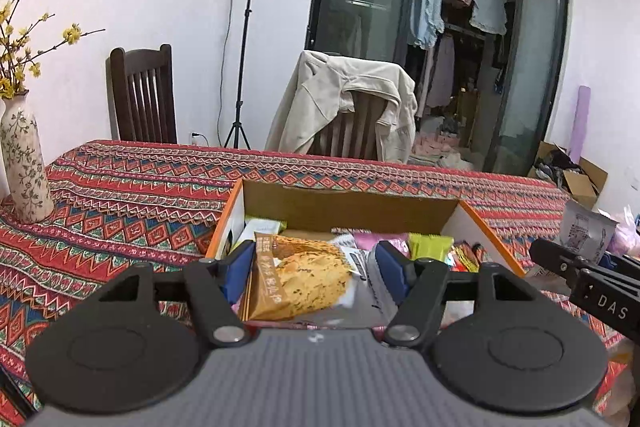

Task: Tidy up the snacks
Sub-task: 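Carry the cracker packet and white packet over the orange box with both grippers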

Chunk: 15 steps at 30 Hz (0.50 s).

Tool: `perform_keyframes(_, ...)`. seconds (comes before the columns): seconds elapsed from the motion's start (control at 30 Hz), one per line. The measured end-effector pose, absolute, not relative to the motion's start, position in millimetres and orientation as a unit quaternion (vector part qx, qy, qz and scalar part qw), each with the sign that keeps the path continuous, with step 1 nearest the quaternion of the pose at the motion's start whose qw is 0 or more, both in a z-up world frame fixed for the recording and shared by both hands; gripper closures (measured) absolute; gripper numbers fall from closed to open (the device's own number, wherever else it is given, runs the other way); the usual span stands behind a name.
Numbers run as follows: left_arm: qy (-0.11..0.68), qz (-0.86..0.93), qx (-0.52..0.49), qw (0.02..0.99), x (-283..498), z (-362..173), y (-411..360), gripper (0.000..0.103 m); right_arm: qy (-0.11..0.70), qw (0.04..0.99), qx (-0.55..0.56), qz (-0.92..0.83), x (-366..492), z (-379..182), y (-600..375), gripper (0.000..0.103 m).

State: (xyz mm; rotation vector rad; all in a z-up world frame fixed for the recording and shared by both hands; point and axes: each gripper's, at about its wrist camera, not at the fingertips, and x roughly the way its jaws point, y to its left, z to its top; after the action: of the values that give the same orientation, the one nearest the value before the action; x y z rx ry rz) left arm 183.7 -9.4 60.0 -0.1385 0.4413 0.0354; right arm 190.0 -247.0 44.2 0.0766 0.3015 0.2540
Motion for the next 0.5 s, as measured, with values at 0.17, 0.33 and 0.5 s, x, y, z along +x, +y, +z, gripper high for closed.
perform_keyframes(0.17, 0.221, 0.036, -0.084, 0.971, 213, 61, -5, 0.036, 0.150, 0.980, 0.044, 0.123, 215, 51, -242, 0.061)
perform_keyframes(0.33, 0.211, 0.068, -0.094, 0.970, 241, 54, -3, 0.036, 0.155, 0.979, 0.053, 0.120, 244, 47, -236, 0.061)
perform_keyframes(0.5, 0.214, 0.085, -0.089, 0.969, 262, 36, 0, 0.036, 0.161, 0.979, 0.056, 0.112, 267, 31, -233, 0.061)
